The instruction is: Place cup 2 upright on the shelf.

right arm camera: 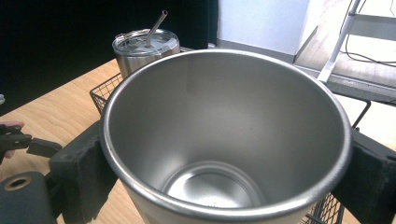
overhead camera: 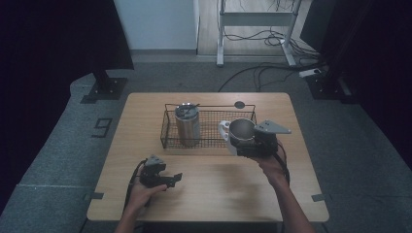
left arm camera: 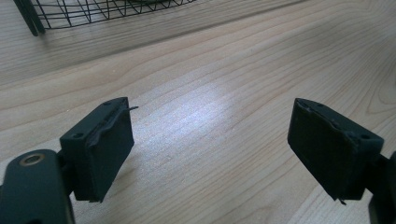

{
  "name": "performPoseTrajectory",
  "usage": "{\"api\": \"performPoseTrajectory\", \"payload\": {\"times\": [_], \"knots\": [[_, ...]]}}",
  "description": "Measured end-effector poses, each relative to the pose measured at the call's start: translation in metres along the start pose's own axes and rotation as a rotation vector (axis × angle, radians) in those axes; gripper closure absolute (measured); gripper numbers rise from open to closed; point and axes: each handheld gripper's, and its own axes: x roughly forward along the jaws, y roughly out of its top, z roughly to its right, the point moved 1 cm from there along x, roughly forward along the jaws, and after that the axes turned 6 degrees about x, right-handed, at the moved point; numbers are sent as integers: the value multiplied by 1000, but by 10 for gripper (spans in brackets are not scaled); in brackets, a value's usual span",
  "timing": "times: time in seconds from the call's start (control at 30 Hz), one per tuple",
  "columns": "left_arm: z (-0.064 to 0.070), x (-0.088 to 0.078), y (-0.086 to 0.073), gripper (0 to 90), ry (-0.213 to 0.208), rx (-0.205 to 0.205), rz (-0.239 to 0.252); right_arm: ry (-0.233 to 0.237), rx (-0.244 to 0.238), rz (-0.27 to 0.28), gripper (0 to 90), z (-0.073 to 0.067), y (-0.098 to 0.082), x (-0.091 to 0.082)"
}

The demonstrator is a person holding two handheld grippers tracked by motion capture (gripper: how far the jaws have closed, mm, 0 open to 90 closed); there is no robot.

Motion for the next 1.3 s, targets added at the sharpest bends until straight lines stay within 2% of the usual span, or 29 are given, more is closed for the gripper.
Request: {"api": "performPoseTrajectory", "payload": {"times": [0.67,1.13,1.3], "knots": [[1,1,-1,145,-1,7,-11,-13,10,-12,71,10,14,16],[5,2,0,146,-11,33,-18,-22,12,-29,71,16,22,31],[8,0,1,146,-11,44,3,-25,8,-36,70,18,25,36]]}}
